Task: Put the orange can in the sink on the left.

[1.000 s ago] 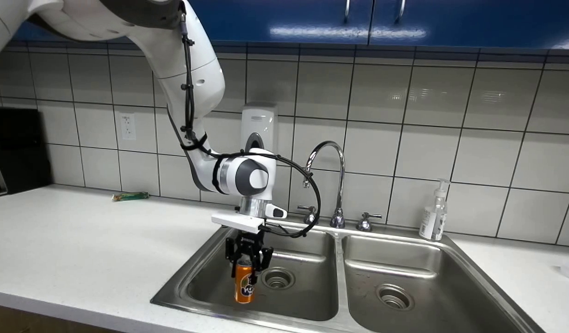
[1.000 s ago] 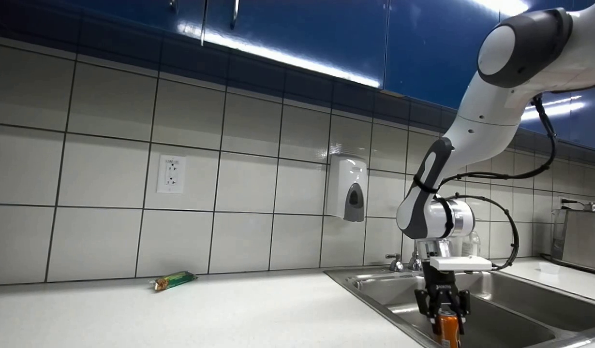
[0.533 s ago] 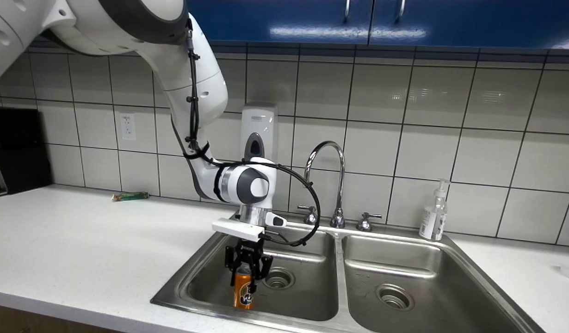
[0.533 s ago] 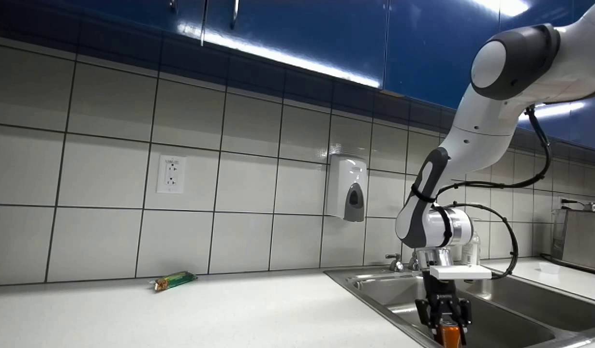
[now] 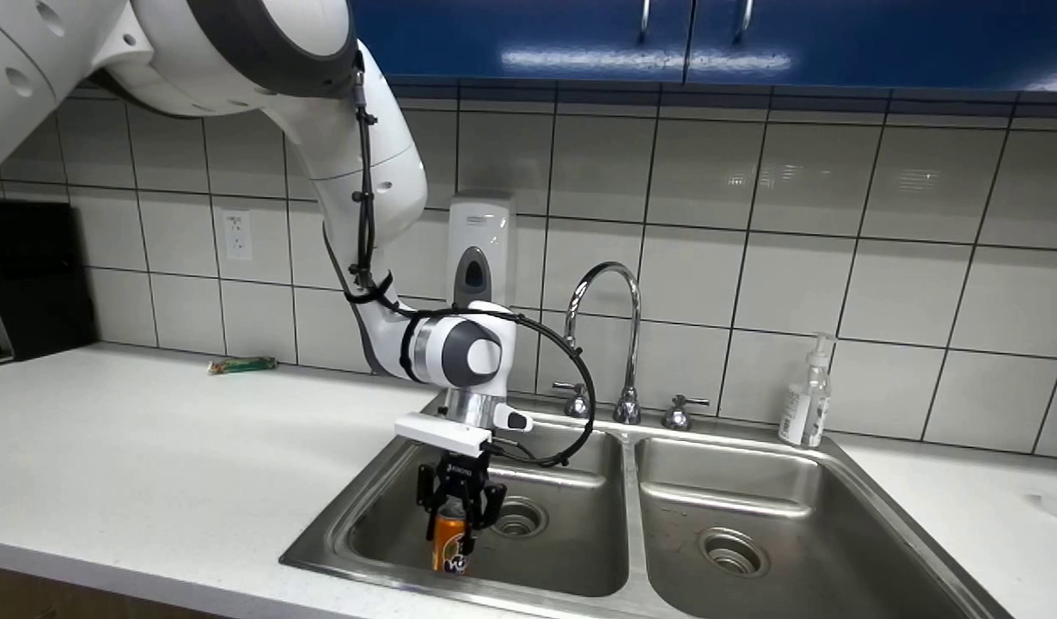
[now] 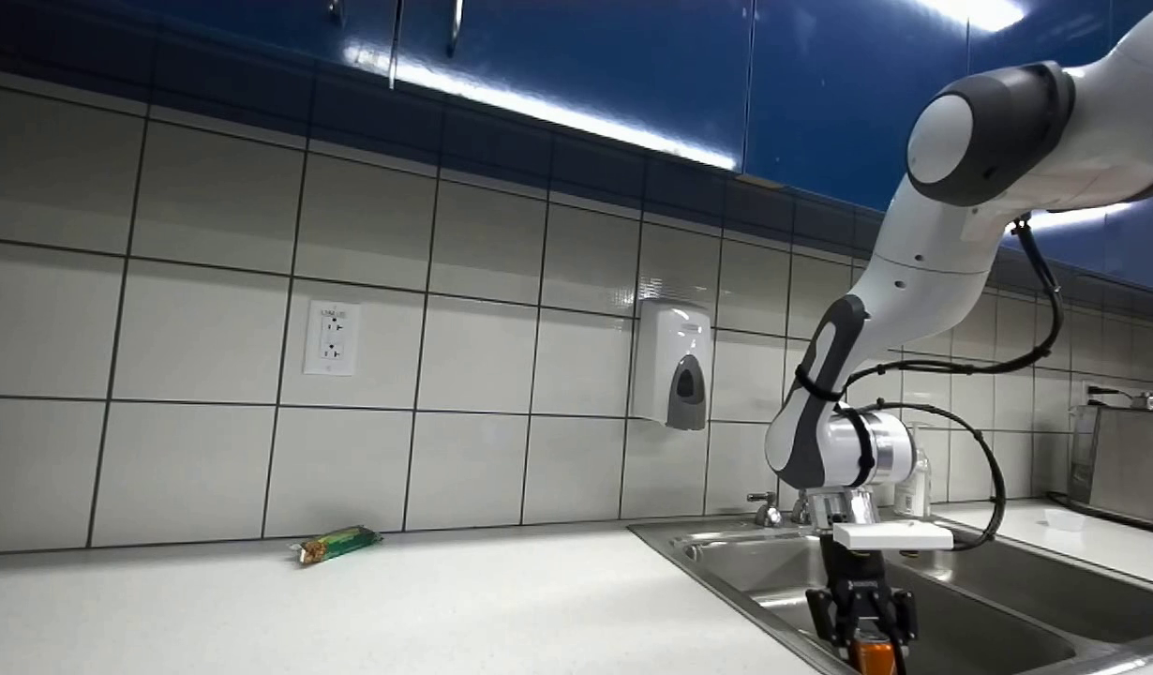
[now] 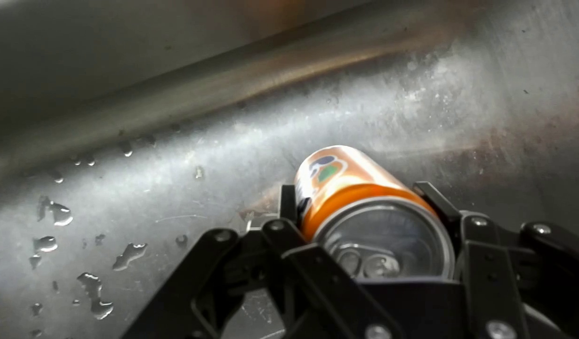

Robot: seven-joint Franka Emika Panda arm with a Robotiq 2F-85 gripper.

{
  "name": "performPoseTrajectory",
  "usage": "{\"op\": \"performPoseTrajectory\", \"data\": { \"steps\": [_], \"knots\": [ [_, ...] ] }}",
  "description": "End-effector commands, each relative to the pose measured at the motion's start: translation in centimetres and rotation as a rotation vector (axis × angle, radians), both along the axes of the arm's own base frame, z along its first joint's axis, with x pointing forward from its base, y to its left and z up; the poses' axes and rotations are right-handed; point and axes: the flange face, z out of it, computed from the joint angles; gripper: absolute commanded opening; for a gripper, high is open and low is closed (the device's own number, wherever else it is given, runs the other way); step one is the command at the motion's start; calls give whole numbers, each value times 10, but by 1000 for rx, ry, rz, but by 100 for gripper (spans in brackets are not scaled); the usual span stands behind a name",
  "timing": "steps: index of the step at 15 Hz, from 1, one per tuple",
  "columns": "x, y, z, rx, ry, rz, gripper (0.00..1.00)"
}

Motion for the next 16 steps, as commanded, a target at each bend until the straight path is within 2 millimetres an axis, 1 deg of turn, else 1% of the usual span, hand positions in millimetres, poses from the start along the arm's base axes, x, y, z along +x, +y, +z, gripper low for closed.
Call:
{"op": "performPoseTrajectory", "data": {
  "steps": [1,7,8,9,10,12,16],
  "knots": [
    [4,-3,1,28,15,-36,38],
    [1,-4,1,31,19,-45,38],
    [0,-3,0,31,22,-45,49],
    [0,-3,1,29,23,-46,87],
    [-1,-3,0,29,26,-44,89],
    [-2,-2,0,30,33,-45,99],
    [-4,-2,0,30,35,-47,100]
  ]
}}
